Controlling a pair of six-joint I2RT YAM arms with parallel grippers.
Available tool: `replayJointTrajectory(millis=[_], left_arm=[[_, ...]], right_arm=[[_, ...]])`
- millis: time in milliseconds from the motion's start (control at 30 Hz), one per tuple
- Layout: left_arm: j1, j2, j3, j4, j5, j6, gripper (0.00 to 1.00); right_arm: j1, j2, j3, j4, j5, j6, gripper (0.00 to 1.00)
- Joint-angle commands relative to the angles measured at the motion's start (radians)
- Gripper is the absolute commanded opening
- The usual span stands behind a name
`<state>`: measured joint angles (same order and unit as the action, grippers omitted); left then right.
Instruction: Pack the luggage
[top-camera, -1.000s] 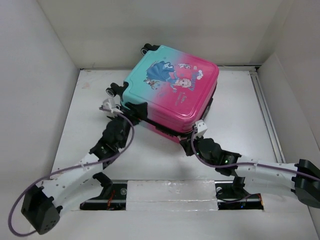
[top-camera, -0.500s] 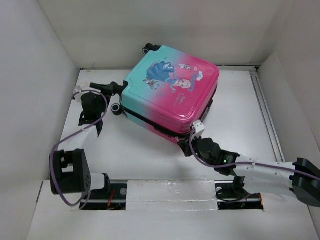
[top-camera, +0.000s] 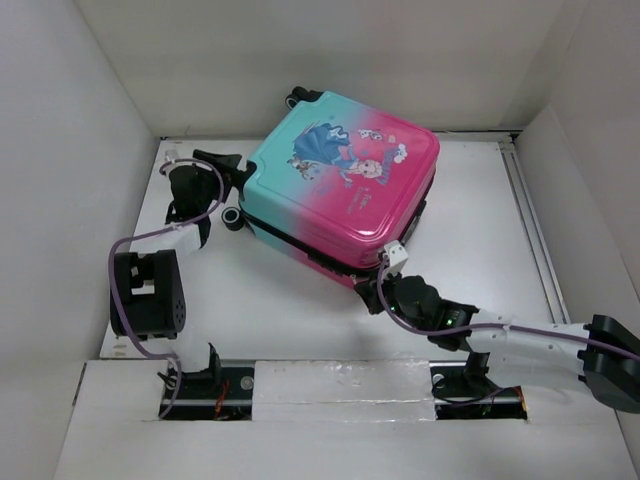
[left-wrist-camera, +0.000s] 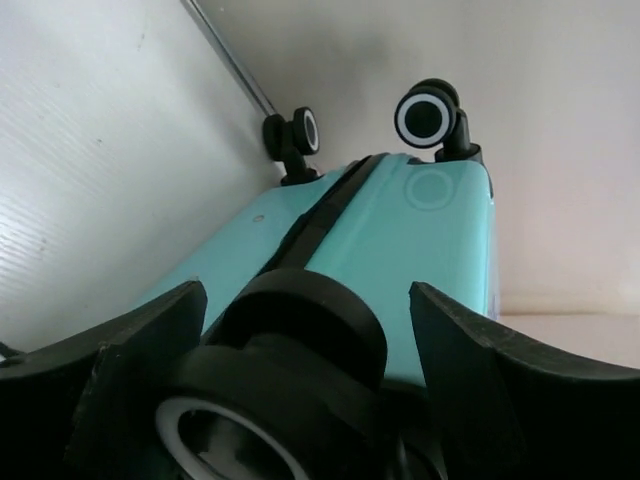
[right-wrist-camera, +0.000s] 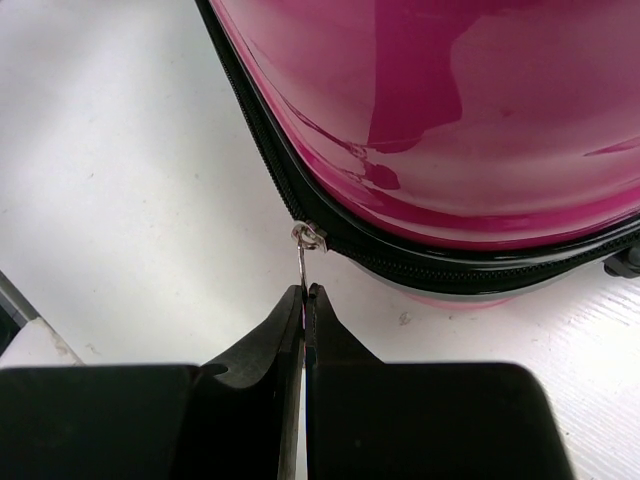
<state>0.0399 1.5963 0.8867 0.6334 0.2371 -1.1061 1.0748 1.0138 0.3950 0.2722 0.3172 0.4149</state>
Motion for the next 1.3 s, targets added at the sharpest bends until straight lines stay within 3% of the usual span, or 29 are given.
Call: replayJointTrajectory(millis=[0, 67, 467, 667, 767, 800, 967, 1000, 1100, 1200, 1267], left_arm=[[-0.02, -0.006, 0.002, 0.188, 0.066, -0.02, 0.35], [-0.02, -0.018, -0.02, 0.206, 0.067, -0.02, 0.0], [-0.231, -0.372, -0.382, 0.247, -0.1, 0.135, 0.0], [-0.47, -0.591, -0.463, 0.134, -0.228, 0.184, 0.0], [-0.699, -0.659, -0.498, 0.08, -0.341, 0.183, 0.0], [-0.699, -0.659, -0.499, 0.08, -0.364, 0.183, 0.0], [-0.914, -0.673, -0.499, 0.036, -0.478, 0.173, 0.0], [-0.932, -0.673, -0.49, 0.026, -0.489, 0.173, 0.0], [-0.956, -0.709, -0.508, 0.0, -0.498, 0.16, 0.0], [-0.956, -0.772, -0.544, -0.021, -0.498, 0.147, 0.0], [-0.968, -0.786, -0.558, -0.03, -0.472, 0.135, 0.0]], right_arm=[[0.013, 0.02, 0.059, 0.076, -0.111, -0.004, 0.0], [-0.002, 0.031, 0.073, 0.076, -0.133, -0.004, 0.0], [-0.326, -0.033, 0.146, 0.003, -0.302, -0.09, 0.0], [-0.516, -0.057, 0.176, -0.062, -0.403, -0.156, 0.0], [-0.489, 0.0, 0.176, -0.036, -0.487, -0.13, 0.0], [-0.46, 0.014, 0.167, -0.013, -0.487, -0.11, 0.0], [-0.193, 0.127, 0.171, 0.114, -0.485, -0.044, 0.0], [-0.115, 0.141, 0.207, 0.095, -0.475, -0.044, 0.0], [-0.04, 0.151, 0.229, 0.056, -0.451, -0.067, 0.0], [-0.039, 0.105, 0.217, 0.01, -0.383, -0.112, 0.0], [-0.14, 0.074, 0.217, -0.074, -0.392, -0.155, 0.0]])
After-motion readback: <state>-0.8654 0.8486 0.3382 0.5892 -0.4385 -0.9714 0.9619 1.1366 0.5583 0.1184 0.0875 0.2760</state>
